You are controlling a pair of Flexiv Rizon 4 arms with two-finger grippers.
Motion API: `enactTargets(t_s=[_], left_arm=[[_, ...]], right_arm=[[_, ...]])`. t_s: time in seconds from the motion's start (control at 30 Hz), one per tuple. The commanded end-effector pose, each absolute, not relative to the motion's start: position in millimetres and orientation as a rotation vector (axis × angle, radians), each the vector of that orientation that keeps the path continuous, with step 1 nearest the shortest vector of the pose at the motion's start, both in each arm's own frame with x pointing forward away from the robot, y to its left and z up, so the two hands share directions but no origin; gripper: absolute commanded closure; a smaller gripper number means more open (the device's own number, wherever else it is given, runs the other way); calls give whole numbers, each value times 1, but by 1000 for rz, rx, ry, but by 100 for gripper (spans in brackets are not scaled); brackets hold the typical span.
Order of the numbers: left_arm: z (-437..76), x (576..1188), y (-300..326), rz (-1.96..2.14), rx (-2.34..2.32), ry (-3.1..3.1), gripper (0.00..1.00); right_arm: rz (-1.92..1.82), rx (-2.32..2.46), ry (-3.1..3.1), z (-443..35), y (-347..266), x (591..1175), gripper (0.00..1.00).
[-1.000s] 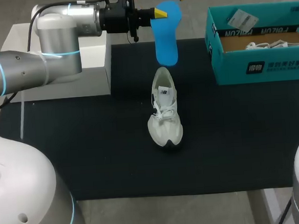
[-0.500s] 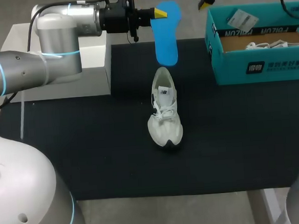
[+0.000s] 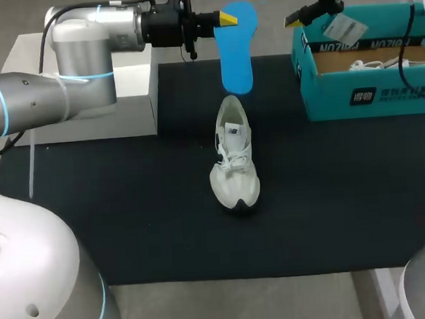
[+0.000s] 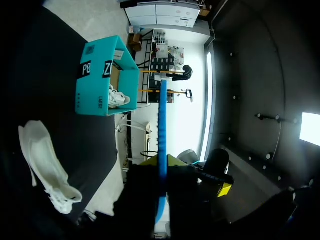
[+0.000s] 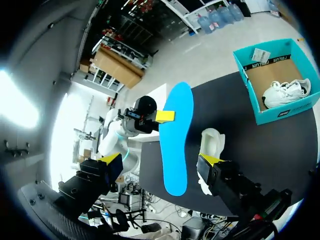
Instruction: Take the shoe out of the shoebox, open the shoe tongue, remove and reinsert the insole, then place the shoe into the shoebox
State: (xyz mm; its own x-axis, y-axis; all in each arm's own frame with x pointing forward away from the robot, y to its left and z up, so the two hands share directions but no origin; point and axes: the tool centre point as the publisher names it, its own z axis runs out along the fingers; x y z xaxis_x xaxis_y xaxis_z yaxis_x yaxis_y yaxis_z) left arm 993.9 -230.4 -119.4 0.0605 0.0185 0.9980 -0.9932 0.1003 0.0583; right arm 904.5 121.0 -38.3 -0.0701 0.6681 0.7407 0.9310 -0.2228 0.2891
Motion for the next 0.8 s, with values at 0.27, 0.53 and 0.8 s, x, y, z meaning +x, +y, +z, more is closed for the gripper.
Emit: enactTargets(t_s=[0.27, 0.53, 0.8], left_arm=[[-119, 993, -230, 1103, 1149, -1197, 100], [-119, 993, -230, 1103, 1149, -1197, 100], [-119, 993, -230, 1103, 1149, -1197, 100]], right_arm=[[-1356, -1500, -1515, -60, 114, 908, 0], [-1378, -1393, -1429, -71, 107, 916, 0], [-1325, -1430, -1394, -97, 106, 915, 0]])
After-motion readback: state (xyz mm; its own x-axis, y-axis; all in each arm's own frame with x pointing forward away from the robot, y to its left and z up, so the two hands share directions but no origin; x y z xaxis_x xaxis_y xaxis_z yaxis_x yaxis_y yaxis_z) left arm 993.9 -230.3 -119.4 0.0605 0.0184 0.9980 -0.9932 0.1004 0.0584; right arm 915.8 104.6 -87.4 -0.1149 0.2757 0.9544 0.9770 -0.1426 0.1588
